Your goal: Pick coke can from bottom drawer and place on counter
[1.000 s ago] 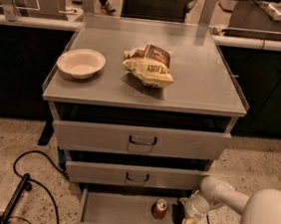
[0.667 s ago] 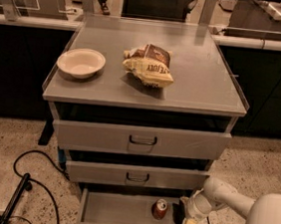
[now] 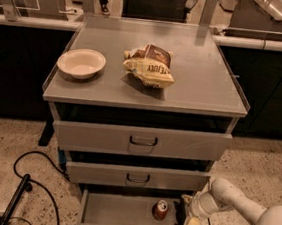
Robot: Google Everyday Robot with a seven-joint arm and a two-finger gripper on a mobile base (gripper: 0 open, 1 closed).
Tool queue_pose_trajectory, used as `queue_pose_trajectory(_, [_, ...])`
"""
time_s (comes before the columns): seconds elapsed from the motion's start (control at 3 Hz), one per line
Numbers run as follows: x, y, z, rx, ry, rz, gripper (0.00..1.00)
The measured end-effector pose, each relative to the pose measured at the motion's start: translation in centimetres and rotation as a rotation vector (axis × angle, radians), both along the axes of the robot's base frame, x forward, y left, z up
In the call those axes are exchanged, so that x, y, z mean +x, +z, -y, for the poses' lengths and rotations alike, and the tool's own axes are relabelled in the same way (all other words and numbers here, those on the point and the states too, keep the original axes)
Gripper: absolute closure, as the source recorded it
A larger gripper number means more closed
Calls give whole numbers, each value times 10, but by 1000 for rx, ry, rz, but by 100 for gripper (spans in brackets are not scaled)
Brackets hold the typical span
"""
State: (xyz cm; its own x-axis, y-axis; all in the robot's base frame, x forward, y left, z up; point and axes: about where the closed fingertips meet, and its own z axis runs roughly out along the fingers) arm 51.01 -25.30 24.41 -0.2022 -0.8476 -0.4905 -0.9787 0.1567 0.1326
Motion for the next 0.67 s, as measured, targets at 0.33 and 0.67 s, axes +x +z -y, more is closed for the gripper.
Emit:
queue_pose_trajectory(0.33, [2, -23, 7, -26, 2, -53, 0])
queue_pose_trajectory(0.67, [2, -23, 7, -26, 2, -53, 0])
